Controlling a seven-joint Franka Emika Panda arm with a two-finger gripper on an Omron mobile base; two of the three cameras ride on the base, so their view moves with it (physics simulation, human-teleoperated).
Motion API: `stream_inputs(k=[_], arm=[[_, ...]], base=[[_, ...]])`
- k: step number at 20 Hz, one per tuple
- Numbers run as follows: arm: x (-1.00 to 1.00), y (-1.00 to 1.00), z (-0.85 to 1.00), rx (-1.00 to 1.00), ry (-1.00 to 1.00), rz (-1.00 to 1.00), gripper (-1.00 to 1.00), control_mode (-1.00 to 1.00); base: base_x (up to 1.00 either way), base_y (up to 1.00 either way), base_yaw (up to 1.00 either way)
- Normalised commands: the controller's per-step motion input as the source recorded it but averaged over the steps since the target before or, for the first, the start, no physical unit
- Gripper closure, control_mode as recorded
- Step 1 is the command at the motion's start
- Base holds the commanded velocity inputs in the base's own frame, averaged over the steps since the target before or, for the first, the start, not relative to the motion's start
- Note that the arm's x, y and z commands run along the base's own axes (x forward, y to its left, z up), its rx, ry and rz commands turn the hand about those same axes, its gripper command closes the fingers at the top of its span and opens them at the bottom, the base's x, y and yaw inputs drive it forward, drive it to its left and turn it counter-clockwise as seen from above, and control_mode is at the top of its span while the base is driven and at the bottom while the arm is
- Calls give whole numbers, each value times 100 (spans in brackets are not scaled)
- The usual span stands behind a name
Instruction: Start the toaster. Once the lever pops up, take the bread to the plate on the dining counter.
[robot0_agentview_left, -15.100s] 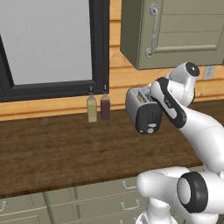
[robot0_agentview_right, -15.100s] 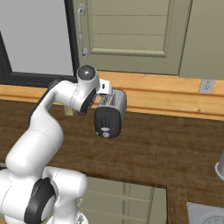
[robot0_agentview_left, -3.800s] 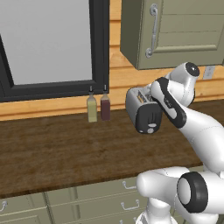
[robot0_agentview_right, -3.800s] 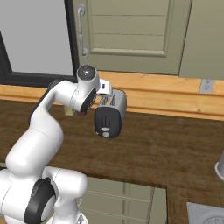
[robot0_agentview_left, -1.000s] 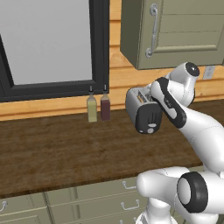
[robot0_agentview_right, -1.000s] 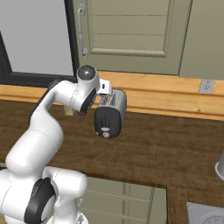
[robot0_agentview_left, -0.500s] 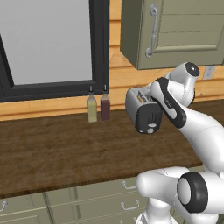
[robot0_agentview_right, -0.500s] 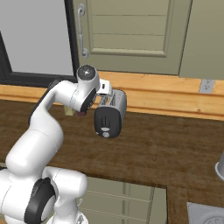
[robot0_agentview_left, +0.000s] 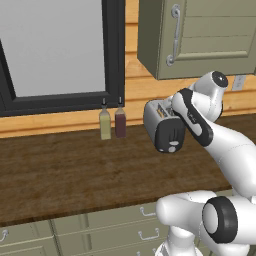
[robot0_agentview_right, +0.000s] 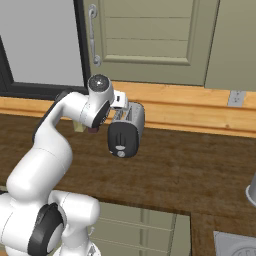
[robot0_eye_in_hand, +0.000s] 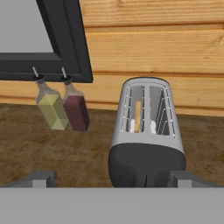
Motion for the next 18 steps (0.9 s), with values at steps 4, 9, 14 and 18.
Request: stream_inputs(k=[4, 9, 14, 18], arm=[[0, 0, 0, 0, 0, 0, -100, -100], [0, 0, 0, 0, 0, 0, -100, -100], [0, 0, 0, 0, 0, 0, -100, -100], [0, 0, 0, 0, 0, 0, -100, -100]], base=[[0, 0, 0], [0, 0, 0], [0, 0, 0], [0, 0, 0]])
